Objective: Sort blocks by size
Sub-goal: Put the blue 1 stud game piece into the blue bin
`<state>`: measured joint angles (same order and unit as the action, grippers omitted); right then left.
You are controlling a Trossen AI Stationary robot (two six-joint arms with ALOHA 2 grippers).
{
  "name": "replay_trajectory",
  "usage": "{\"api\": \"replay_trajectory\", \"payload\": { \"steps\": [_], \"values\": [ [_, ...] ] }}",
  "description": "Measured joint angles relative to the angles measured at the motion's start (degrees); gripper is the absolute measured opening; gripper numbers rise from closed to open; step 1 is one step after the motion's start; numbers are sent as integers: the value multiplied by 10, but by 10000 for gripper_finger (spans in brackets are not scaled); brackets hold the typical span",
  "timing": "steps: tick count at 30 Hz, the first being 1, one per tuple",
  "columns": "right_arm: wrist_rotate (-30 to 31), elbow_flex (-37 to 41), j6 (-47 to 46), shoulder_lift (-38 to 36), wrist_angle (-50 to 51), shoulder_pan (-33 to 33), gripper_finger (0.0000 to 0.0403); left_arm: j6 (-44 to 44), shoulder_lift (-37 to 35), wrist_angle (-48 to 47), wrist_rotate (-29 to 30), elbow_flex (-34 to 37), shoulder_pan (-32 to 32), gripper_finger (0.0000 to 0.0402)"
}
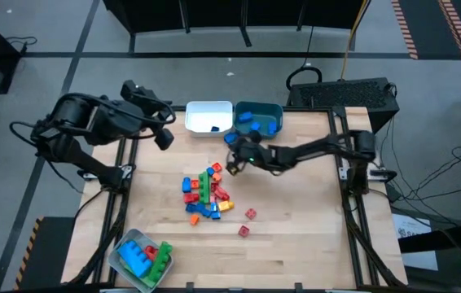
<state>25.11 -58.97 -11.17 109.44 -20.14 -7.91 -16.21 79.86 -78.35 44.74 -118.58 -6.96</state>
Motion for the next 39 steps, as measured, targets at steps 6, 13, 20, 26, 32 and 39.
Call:
{"api": "replay_trajectory", "payload": {
  "steps": [6,13,20,26,32,39],
  "values": [
    [3,-80,4,69,55,-32,0,5,0,-4,1,0,0,81],
    [2,-119,13,98,85,-55,0,6,0,-9,6,0,1,81],
    [3,-118,-5,103,129,-59,0,6,0,-8,6,0,1,81],
    [4,-120,-37,112,132,-63,0,6,0,-8,6,0,1,81],
    [-27,-121,-59,109,153,-51,0,5,0,-8,6,0,1,81],
    [-40,-120,-93,101,191,10,0,2,0,-7,6,1,1,81]
  ]
}}
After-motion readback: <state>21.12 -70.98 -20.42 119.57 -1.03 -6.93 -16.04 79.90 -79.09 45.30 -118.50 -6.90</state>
